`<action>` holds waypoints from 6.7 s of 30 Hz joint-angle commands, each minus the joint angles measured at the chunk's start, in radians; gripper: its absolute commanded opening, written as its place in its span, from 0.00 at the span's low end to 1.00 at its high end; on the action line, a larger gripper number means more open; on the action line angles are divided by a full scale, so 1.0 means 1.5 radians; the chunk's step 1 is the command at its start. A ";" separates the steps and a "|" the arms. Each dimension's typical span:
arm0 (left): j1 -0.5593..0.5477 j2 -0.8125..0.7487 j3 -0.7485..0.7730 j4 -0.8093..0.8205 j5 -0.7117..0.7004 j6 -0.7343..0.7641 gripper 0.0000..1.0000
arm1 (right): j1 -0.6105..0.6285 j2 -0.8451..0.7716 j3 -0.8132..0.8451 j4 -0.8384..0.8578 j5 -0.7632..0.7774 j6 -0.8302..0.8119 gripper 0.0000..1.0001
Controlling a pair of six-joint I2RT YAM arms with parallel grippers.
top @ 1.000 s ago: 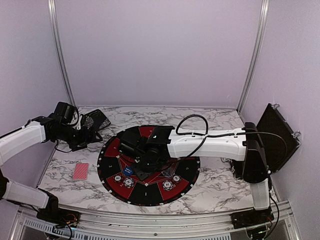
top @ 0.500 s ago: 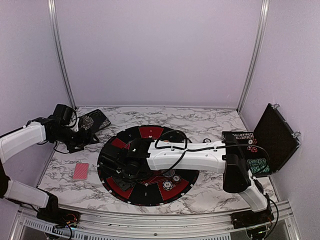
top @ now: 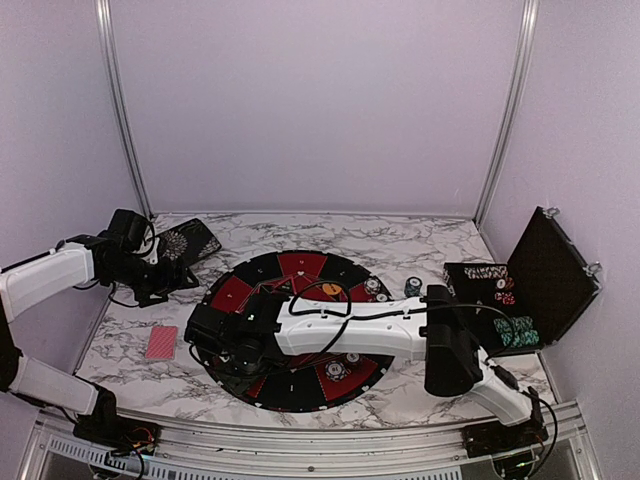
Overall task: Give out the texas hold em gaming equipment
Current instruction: Place the poker chips pile in the small blind area, then pick up the pile of poker chips from the pile of poker chips.
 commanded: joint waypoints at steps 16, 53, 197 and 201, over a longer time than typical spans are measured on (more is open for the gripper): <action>0.006 0.009 0.016 0.015 0.013 0.006 0.99 | 0.011 0.052 0.079 0.022 -0.014 -0.078 0.41; 0.008 0.004 0.010 0.026 0.035 0.011 0.99 | 0.008 0.107 0.114 0.023 -0.001 -0.119 0.43; -0.098 0.218 0.206 0.043 0.014 0.061 0.99 | -0.659 -0.333 -0.577 0.244 -0.025 -0.121 0.55; -0.098 0.218 0.206 0.043 0.015 0.061 0.99 | -0.659 -0.330 -0.577 0.246 -0.028 -0.121 0.54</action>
